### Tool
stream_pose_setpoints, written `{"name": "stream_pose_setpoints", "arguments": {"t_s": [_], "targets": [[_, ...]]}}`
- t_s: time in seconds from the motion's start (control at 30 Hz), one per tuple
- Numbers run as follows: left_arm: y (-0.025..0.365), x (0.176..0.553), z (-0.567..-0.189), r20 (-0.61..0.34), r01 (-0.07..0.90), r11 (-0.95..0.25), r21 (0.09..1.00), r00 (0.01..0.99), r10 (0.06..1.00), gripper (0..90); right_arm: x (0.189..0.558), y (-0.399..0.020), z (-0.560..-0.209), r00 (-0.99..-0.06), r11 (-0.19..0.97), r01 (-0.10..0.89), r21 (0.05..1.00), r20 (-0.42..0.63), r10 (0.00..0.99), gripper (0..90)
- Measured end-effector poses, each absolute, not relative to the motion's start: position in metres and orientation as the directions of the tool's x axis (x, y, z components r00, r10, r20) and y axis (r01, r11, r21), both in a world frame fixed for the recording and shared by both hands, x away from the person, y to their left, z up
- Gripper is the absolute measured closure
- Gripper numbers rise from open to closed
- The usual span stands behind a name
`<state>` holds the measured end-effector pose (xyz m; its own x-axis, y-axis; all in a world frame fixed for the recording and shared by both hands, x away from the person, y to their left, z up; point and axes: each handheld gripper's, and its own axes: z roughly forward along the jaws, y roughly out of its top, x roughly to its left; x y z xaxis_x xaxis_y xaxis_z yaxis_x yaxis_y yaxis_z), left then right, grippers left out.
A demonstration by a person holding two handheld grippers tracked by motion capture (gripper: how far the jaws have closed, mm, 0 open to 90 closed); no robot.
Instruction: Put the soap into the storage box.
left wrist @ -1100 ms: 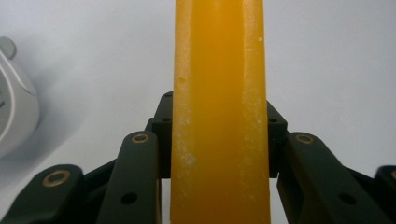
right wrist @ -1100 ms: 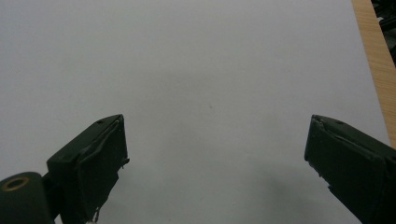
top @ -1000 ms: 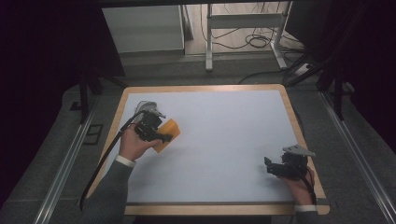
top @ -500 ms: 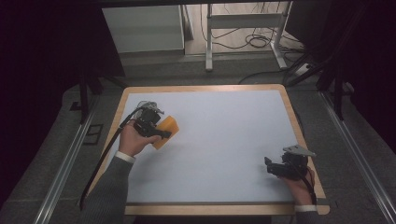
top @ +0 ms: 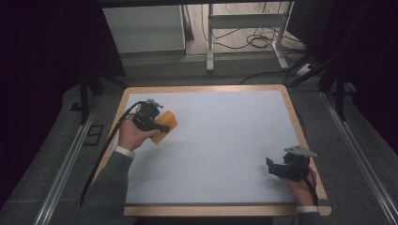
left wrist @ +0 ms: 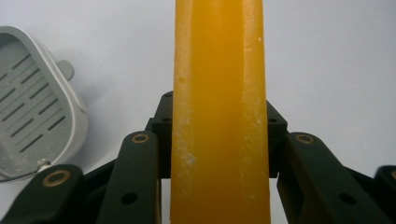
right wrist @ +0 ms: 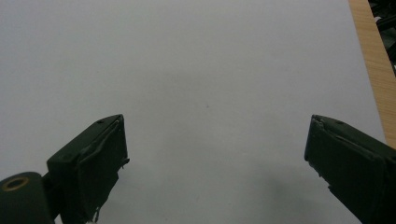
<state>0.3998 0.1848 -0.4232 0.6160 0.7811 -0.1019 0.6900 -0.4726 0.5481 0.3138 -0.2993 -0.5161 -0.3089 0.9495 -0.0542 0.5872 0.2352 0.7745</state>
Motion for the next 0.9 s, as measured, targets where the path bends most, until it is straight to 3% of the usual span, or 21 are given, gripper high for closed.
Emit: {"name": "stream_pose_setpoints", "arguments": {"t_s": [0.9], "targets": [[0.207, 0.424, -0.414, -0.113, 0.718, -0.415, 0.559, 0.562, 0.819, 60.7, 0.313, -0.303, -0.514, -0.298, 0.223, 0.583, 0.782, -0.050, 0.953, 5.8]]}}
